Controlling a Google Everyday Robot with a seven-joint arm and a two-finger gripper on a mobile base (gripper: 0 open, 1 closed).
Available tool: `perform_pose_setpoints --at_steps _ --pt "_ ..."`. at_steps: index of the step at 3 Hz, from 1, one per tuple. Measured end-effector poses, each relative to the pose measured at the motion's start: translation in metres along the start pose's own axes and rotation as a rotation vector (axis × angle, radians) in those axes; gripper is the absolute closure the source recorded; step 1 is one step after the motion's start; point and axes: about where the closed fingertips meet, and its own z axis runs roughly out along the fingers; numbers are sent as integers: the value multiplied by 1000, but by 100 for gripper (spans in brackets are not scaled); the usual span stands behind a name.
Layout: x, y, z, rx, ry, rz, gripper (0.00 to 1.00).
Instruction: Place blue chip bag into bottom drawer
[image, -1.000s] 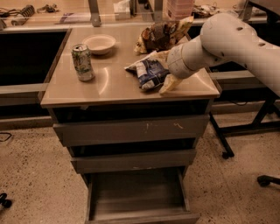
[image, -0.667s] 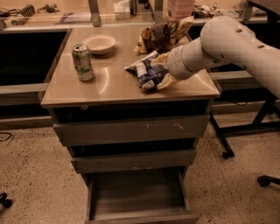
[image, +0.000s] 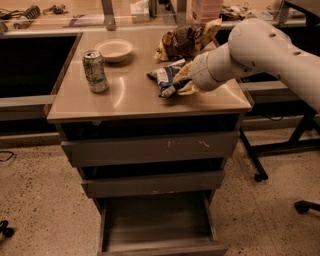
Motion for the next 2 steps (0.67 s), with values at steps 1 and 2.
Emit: perform_pose_setpoints --at_steps 1,2 --pt "-11 -4 -12 12 -24 -24 100" --pt "-26 -13 -38 47 -50 -59 100"
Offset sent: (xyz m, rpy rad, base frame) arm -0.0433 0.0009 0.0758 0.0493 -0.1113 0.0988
